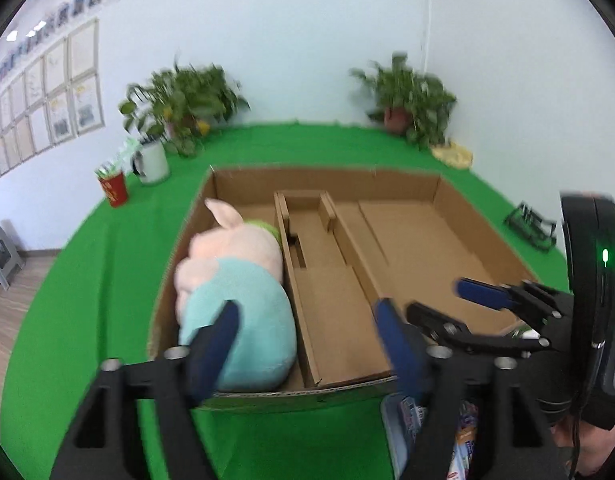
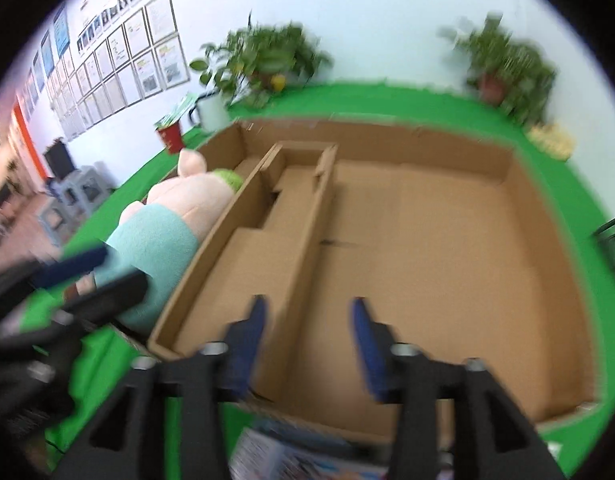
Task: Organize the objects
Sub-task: 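Lower the insert tray into the large box beside the pig and release, then grasp the colourful board-game box with the right gripper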
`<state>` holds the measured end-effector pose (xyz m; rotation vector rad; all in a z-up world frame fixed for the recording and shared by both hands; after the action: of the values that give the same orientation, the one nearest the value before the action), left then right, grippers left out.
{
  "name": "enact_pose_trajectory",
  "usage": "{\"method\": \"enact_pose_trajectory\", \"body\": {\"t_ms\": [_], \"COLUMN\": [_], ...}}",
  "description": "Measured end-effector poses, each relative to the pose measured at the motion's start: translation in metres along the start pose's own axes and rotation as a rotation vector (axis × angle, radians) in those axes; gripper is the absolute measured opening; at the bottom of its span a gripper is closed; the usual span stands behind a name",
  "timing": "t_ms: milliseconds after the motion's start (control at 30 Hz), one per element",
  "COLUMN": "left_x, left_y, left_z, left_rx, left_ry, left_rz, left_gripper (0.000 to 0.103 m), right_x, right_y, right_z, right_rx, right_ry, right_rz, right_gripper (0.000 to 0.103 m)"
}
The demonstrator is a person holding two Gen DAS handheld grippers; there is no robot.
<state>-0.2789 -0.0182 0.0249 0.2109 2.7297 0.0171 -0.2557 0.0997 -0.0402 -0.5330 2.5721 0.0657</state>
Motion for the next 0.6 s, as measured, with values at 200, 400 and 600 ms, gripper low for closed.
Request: {"method": "enact_pose_trajectory", "body": {"t_ms": [200,400,600], "left_x": [-0.077,-0.127,-0.151], "left_y": [0.011,0.039,0.064], "left_z": [-0.012,-0.017,-0.009], "left_rx": [0.047,0.062,0.039], "left_ry": [0.206,0.297,0.265], "left_rz": [-0.095,-0.083,-0.006], "left_gripper": [0.103,0.103,0.103], "right_x": [-0.075,-0.132,-0.15], "right_y": [0.033,0.045,0.039], "right_z": [0.011,0.013,0.022], "right_rx": [0.044,-0.039,-0.057], "right_ry": [0.106,0.238,0.258], "right_rz": [0.06,0.163,0.16], "right_gripper": [0.087,0.093,0.093]}}
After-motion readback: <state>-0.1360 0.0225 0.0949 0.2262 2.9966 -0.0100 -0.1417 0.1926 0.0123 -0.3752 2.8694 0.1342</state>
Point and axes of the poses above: each gripper's, at about its wrist camera, not at the fingertips, and x roughly the way its jaws point, y to its right, z to its underside, the point moved 8 cm from there along x, roughly the way its jaws point, and after that the axes turned 14 degrees about y, right-handed, at the moved point
